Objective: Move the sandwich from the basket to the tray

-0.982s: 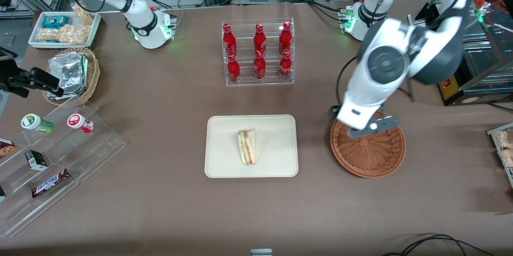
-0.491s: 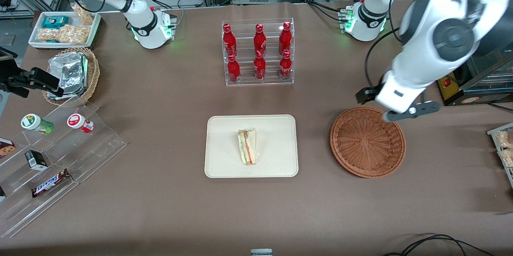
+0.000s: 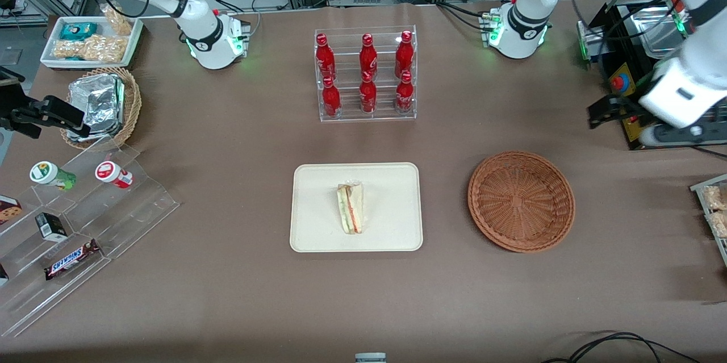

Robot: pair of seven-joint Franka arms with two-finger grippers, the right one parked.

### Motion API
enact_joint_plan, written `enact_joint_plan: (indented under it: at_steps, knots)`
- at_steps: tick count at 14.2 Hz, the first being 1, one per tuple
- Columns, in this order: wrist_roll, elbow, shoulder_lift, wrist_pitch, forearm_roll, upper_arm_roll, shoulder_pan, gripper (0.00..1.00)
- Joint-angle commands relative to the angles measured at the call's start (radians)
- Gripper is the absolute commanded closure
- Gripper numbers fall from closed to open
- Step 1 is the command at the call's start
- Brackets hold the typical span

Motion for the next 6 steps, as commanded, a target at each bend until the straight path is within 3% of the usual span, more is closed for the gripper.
enact_joint_plan:
  at_steps: [1, 6]
  knots:
    - [0.071, 0.034, -0.008, -0.003, -0.004, 0.035, -0.035, 0.0]
    - [0.099, 0.045, -0.016, 0.0, -0.013, 0.094, -0.035, 0.0]
